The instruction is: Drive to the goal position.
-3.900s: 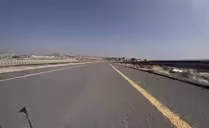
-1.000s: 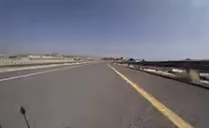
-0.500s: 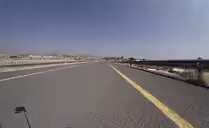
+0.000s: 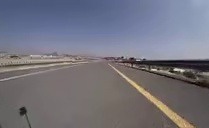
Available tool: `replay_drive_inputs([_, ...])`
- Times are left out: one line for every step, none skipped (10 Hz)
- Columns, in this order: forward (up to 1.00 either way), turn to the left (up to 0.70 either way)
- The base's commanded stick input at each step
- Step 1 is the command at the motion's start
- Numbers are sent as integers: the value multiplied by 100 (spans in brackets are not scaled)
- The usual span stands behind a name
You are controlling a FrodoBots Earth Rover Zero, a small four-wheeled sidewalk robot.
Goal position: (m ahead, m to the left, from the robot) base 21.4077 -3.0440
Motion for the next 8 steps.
replay_drive_inputs([100, 0])
replay_drive_inputs([100, 0])
replay_drive_inputs([100, 0])
replay_drive_inputs([100, 0])
replay_drive_inputs([100, 0])
replay_drive_inputs([100, 0])
replay_drive_inputs([100, 0])
replay_drive_inputs([100, 0])
